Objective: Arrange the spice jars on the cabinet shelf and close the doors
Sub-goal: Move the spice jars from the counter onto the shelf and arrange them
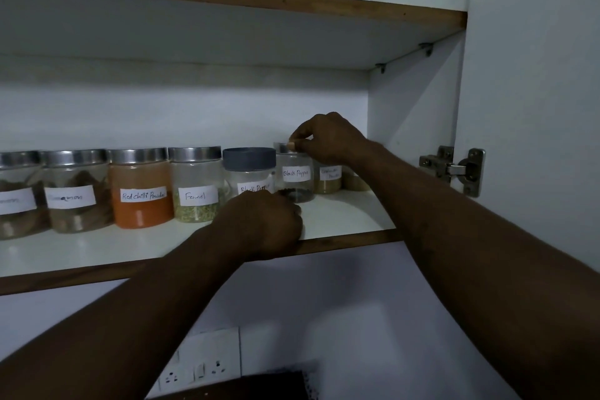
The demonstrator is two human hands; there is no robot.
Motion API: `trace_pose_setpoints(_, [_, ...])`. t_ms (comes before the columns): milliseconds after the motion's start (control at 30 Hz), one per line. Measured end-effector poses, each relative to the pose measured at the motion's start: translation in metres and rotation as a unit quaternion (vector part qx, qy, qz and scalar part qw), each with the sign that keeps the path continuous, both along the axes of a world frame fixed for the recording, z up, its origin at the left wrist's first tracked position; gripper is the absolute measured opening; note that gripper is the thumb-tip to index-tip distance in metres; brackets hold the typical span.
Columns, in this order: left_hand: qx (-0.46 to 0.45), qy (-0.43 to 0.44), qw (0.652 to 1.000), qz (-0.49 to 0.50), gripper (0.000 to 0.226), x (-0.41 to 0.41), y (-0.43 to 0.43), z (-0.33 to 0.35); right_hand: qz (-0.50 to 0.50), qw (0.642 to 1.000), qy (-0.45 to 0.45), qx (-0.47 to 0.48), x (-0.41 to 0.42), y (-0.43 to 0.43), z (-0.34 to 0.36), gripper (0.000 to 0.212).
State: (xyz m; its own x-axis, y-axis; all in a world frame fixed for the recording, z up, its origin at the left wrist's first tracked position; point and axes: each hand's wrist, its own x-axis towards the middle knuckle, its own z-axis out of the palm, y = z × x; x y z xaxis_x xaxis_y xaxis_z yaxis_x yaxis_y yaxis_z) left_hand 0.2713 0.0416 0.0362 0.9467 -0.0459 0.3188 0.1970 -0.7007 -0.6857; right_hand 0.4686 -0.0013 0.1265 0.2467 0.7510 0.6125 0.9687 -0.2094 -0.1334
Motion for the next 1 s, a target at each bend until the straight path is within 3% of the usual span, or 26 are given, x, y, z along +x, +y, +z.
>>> trace_pose_setpoints(233, [0.013,0.024,0.999,0.020,0.041,0.000,-0.002,0.000,-0.052,0.998,-0.021,-0.012,-0.007,0.028,0.001,0.023])
trace_pose_setpoints(500, [0.029,-0.014,0.999,0.011,0.038,0.000,0.000,-0.006,-0.117,0.991,-0.058,-0.029,-0.017,0.045,-0.003,0.023])
trace_pose_setpoints(533, [0.013,-0.028,0.999,0.022,0.038,0.000,0.000,-0.006,-0.121,0.990,-0.061,-0.033,-0.018,0.045,-0.003,0.023])
trace_pose_setpoints(600, [-0.109,-0.116,0.986,0.051,0.039,0.000,-0.003,-0.005,-0.119,0.991,-0.055,-0.033,-0.019,0.041,-0.005,0.029])
trace_pose_setpoints(700, [-0.289,-0.213,0.933,0.019,0.038,-0.011,-0.005,-0.007,-0.083,0.996,-0.012,0.020,-0.021,0.030,-0.008,0.048])
trace_pose_setpoints(833, [-0.378,-0.225,0.898,-0.016,0.032,-0.047,0.013,-0.006,0.029,0.989,0.024,0.144,-0.038,0.016,-0.002,0.032])
trace_pose_setpoints(933, [-0.384,-0.224,0.896,0.003,0.033,-0.071,0.031,-0.006,0.099,0.984,0.049,0.140,-0.057,0.005,0.002,0.042])
trace_pose_setpoints(1000, [-0.390,-0.212,0.896,0.005,0.035,-0.088,0.038,-0.006,0.097,0.991,0.015,0.089,-0.068,0.000,0.000,0.049])
